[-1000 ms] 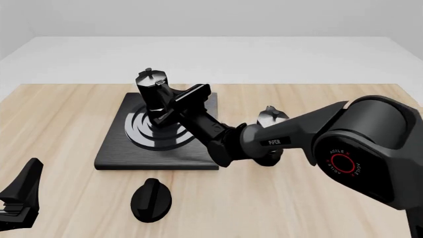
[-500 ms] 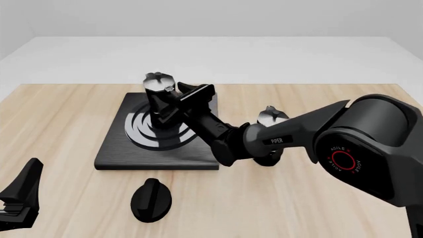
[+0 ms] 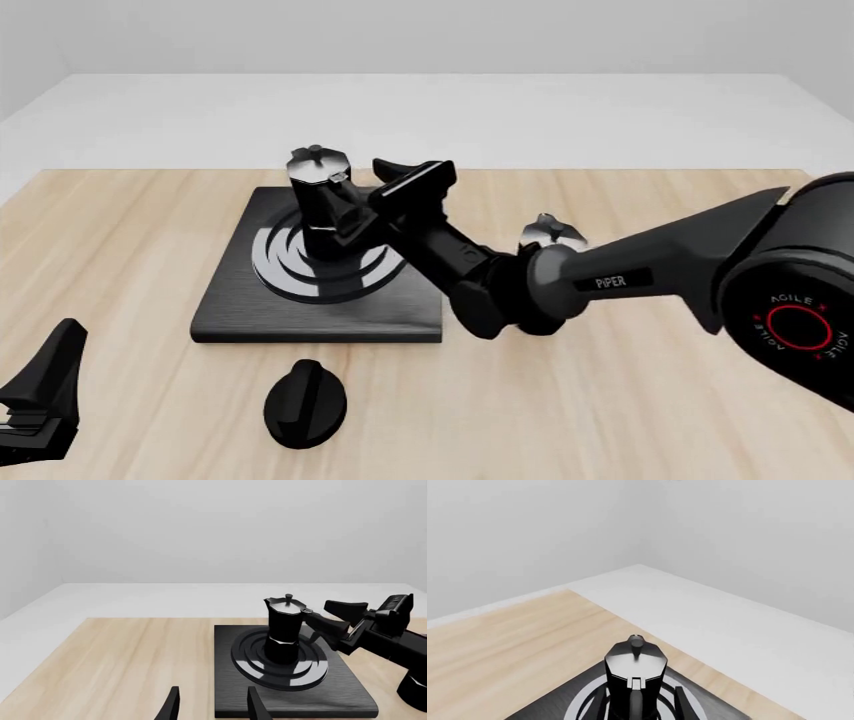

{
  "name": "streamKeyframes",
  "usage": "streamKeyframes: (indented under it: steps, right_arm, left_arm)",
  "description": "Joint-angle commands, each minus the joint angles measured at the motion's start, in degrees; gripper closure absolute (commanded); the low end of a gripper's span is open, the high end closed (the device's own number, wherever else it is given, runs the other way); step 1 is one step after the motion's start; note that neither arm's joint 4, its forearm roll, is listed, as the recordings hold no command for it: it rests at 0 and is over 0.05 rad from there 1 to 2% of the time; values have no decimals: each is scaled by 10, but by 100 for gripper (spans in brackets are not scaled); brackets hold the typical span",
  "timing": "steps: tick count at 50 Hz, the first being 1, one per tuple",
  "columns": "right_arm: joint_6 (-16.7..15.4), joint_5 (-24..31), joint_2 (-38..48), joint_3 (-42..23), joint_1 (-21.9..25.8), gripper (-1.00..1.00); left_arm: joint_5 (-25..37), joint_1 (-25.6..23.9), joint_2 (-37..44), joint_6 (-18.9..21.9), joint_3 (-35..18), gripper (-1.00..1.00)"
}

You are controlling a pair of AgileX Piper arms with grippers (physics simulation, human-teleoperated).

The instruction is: Put the right moka pot on the stove.

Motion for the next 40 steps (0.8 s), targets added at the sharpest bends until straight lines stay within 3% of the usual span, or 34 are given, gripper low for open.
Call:
streamKeyframes:
  steps: [1, 27, 40]
  right_arm:
    - [-2, -2, -57, 63, 8, -100]
    - [-13, 28, -238, 229, 21, -100]
    - [-16, 77, -360, 294, 19, -100]
  left_arm:
    - [0, 0, 0, 0, 0, -100]
    - [0, 0, 0, 0, 0, -100]
    - [0, 0, 0, 0, 0, -100]
